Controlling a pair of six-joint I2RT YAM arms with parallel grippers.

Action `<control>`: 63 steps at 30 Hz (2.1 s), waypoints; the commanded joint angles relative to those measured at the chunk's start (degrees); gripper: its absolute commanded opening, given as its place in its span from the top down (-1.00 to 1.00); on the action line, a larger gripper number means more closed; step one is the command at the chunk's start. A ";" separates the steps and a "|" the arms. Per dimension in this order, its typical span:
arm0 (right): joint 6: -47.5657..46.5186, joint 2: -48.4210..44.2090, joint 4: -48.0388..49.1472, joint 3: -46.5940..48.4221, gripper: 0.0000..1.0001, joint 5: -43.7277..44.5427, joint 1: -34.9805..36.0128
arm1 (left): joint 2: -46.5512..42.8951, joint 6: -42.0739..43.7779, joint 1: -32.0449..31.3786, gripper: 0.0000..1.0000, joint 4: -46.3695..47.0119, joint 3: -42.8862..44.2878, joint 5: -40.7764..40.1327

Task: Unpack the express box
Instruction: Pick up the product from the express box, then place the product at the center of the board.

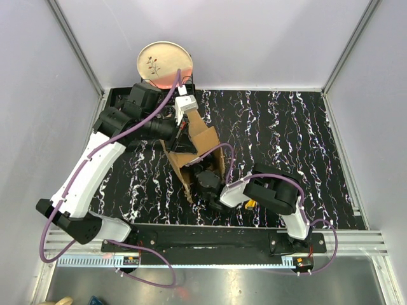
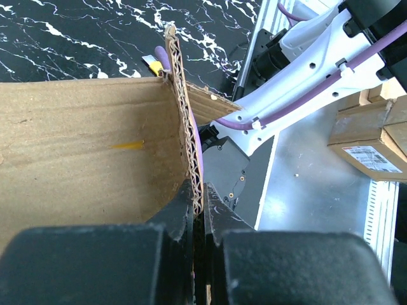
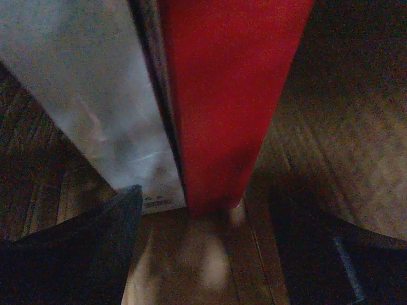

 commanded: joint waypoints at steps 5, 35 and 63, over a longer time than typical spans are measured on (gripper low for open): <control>-8.80 1.57 12.69 11.92 -0.82 0.64 0.71 | -2.89 -3.98 -0.79 1.00 5.34 1.90 15.62; -13.19 -30.14 12.78 -18.83 0.58 2.64 19.23 | 1.50 0.59 3.78 1.00 5.08 7.87 -9.16; -34.73 -72.09 -16.83 -4.69 0.74 44.99 18.39 | -5.61 7.62 3.60 1.00 4.99 3.12 -11.81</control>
